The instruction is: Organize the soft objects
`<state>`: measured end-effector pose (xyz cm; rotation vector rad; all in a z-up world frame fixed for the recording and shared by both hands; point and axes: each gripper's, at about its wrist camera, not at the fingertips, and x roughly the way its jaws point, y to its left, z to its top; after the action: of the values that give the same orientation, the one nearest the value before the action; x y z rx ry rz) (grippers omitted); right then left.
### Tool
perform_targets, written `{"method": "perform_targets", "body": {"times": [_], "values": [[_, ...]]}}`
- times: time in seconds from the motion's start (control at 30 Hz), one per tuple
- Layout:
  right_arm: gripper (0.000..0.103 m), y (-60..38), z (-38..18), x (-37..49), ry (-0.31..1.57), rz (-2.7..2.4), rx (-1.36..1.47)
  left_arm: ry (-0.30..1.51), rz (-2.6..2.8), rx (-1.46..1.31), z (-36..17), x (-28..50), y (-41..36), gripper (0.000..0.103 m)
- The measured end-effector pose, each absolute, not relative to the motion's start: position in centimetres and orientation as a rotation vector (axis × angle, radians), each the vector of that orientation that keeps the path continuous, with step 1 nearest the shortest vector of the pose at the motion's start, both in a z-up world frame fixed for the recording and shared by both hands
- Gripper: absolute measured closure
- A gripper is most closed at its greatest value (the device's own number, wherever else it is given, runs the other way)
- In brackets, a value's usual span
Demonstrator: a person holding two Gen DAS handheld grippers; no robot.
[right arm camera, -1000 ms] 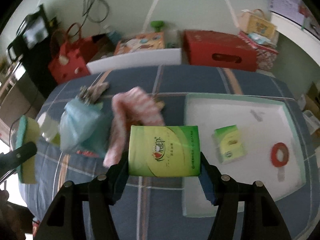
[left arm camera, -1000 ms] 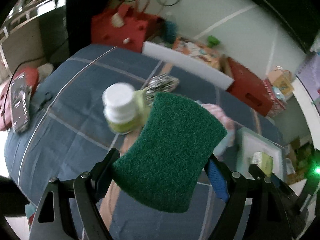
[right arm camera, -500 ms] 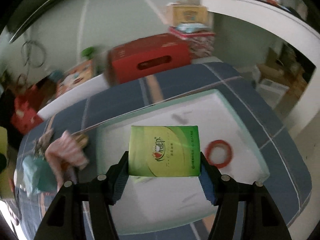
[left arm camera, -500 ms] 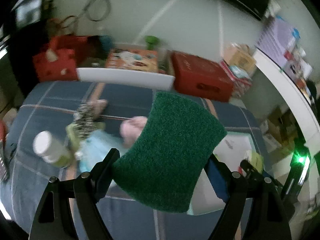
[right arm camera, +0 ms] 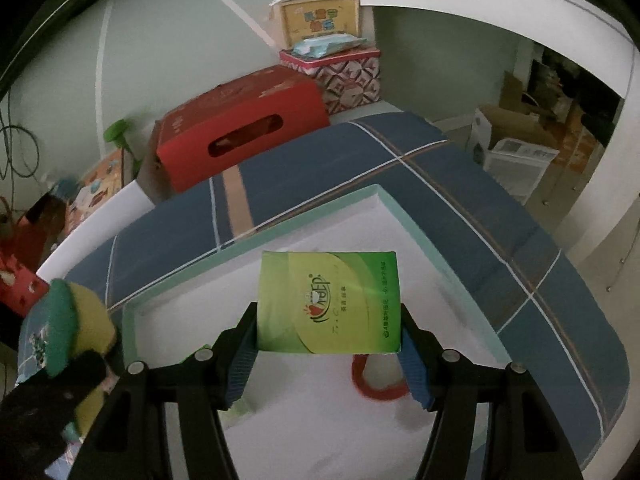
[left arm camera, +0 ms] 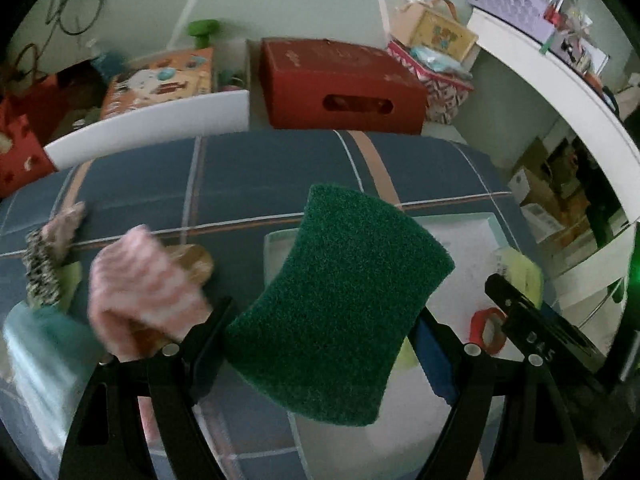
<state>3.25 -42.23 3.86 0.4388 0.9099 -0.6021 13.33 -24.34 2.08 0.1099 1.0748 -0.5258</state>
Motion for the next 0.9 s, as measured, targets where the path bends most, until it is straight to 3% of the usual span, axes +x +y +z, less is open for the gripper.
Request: {"method": "perform_targets", "body": {"times": [0.43,0.6,0.67,0.73,0.87,0.9], "values": [[0.037,-45.5,2.8,1.9,0.886,-0.664,0.546,1.164,-0.510,0.155,-2.7,15.8,-29.1,0.018],[0.035,-45.5,3.1,1.8,0.887,-0.668,0.542,1.161,-0.498,0.137,-2.7,15.7,-28.8,0.010],[0.032,-45.4,3.4,1.8,0.883,-0.663,0.537,1.158,-0.508,0.110,-2.4,15.8,-28.4,0.010],[0.018,-45.1,3.9,1.7,0.876,-0.665,0.522,1.150,-0.520,0.093,-2.0,15.7,-28.1,0.004],[0.014,-44.8,4.8,1.5,0.870,-0.662,0.505,1.135,-0.530,0.079,-0.6,15.5,-27.7,0.001],[0.008,-44.7,5.0,1.5,0.869,-0.666,0.500,1.134,-0.527,0.073,-0.3,15.6,-27.5,0.001]]}}
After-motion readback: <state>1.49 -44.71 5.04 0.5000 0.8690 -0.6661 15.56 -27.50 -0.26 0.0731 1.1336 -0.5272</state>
